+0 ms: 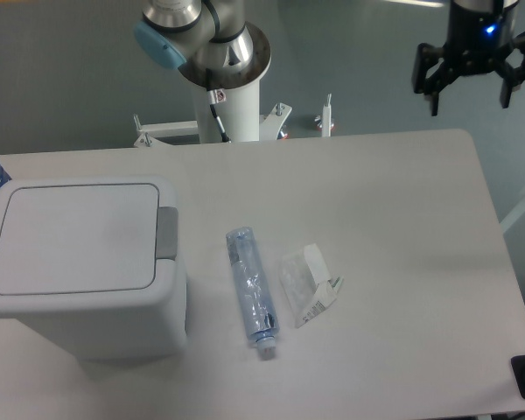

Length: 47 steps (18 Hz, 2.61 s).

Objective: Open the trash can
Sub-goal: 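Move the gripper toward the white trash can's grey lid tab, then lower the open gripper onto the grey tab at the lid's edge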

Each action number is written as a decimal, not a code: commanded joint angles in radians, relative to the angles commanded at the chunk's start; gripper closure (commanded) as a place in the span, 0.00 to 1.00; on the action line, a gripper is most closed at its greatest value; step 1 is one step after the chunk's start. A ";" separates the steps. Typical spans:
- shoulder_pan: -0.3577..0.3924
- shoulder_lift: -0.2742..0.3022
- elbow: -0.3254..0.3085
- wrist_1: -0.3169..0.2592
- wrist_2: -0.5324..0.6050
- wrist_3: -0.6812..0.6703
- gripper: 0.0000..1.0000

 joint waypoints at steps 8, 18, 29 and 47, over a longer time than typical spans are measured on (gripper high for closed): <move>0.005 0.009 -0.012 0.012 -0.049 -0.121 0.00; -0.017 0.021 -0.054 0.011 -0.206 -0.305 0.00; -0.195 -0.008 -0.067 0.012 -0.250 -0.564 0.00; -0.385 -0.052 -0.069 0.123 -0.344 -0.706 0.00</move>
